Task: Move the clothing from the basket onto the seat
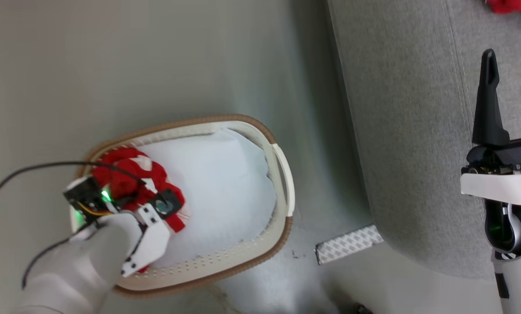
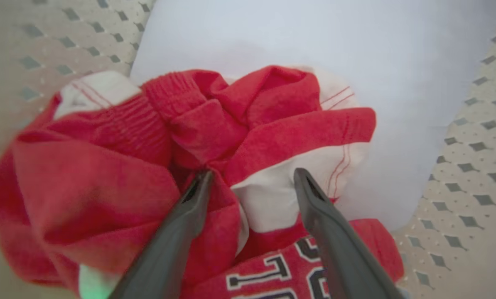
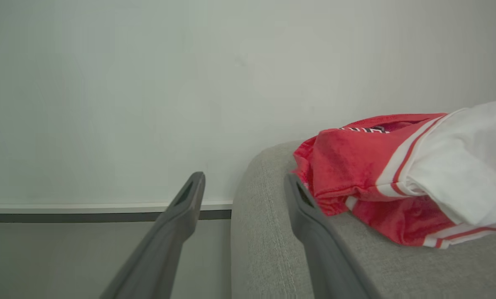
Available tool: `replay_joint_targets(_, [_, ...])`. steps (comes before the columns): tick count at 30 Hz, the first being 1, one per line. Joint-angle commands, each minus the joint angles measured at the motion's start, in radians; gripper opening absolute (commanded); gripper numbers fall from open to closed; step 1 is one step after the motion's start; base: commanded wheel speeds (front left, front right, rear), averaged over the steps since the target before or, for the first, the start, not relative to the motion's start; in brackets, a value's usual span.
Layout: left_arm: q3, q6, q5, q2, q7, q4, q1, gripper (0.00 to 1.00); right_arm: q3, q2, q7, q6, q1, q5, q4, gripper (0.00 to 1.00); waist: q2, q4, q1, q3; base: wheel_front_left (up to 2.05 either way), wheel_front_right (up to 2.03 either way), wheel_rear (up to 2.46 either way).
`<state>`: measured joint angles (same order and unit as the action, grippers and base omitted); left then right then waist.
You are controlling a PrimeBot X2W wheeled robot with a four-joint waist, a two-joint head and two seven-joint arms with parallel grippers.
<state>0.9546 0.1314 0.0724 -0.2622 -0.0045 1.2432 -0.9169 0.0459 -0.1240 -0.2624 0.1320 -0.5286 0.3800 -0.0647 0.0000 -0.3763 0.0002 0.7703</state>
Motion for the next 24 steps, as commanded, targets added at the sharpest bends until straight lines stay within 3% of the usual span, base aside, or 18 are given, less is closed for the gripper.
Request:
replay_joint_targets(1, [0.013,-0.002,0.010,-0.017,0.016,0.011,-0.019,1.00,0.002,0.008,-0.003,-0.003,-0.017,0.012,0.008,1.00,0.0000,-0.030,-0.0002,0.038,0.00,0.00,0.00])
replay_joint_targets(11, [0.125,-0.002,-0.011,-0.053,0.123,0.039,-0.051,1.00,0.012,0.031,-0.003,-0.003,-0.034,0.010,0.013,1.00,0.0000,-0.072,-0.0002,0.107,0.00,0.00,0.00])
replay_joint_targets(13, [0.145,-0.002,-0.016,-0.056,0.132,0.041,-0.052,0.80,0.012,0.035,-0.003,-0.003,-0.035,0.009,0.012,1.00,0.0000,-0.075,-0.0002,0.111,0.00,0.00,0.00])
replay_joint_targets(14, [0.152,-0.002,-0.023,-0.059,0.135,0.042,-0.053,0.50,0.012,0.036,-0.003,-0.003,-0.036,0.008,0.011,1.00,0.0000,-0.077,-0.0002,0.112,0.00,0.00,0.00])
replay_joint_targets(15, [0.158,-0.002,-0.026,-0.063,0.137,0.042,-0.056,0.35,0.013,0.037,-0.003,-0.003,-0.036,0.007,0.010,1.00,0.0000,-0.078,-0.0002,0.112,0.00,0.00,0.00])
replay_joint_targets(16, [0.163,-0.002,-0.033,-0.065,0.135,0.043,-0.058,0.00,0.013,0.038,-0.003,-0.003,-0.037,0.007,0.008,1.00,0.0000,-0.079,-0.0002,0.111,0.00,0.00,0.00])
replay_joint_targets(24, [0.186,-0.002,-0.074,-0.049,0.109,0.043,-0.060,0.00,0.007,0.041,-0.003,-0.003,-0.039,-0.004,-0.012,1.00,0.0000,-0.068,-0.0002,0.081,0.00,0.00,0.00])
